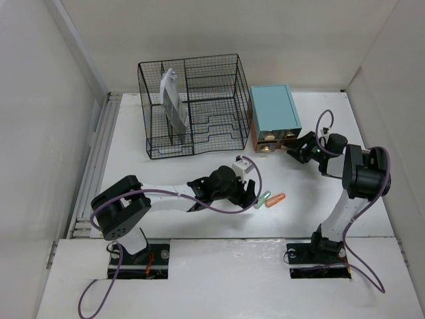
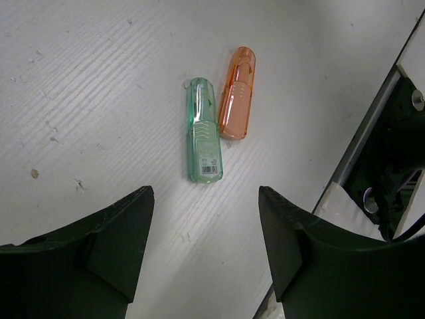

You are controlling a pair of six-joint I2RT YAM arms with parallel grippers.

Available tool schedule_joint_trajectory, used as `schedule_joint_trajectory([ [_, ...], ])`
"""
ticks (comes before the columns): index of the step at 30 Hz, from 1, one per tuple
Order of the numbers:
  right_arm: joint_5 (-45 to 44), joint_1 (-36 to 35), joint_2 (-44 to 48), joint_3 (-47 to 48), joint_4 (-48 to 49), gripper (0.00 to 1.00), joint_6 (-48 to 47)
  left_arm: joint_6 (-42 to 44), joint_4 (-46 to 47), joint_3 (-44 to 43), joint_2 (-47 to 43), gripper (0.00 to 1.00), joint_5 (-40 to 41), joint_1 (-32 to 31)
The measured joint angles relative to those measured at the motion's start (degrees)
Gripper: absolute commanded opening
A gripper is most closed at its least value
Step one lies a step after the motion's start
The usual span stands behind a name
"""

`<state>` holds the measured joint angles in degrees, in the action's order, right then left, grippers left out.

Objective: Organize the desk

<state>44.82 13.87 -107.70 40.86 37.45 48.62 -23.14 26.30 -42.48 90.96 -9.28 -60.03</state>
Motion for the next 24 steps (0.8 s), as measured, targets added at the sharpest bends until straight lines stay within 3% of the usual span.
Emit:
schedule_joint_trajectory([
  [18,2.21,-0.44,-4.55,2.23,4.2,0.58,3.41,0.0,-0.46,0.0,0.0,0.61,0.0,0.0],
  [22,2.78,-0.5,-4.83,2.29,5.05,0.5,4.2,-0.02,-0.46,0.0,0.0,0.61,0.0,0.0],
  [24,3.13,-0.61,-4.85,2.34,5.66,0.41,4.48,0.0,-0.46,0.0,0.0,0.61,0.0,0.0],
])
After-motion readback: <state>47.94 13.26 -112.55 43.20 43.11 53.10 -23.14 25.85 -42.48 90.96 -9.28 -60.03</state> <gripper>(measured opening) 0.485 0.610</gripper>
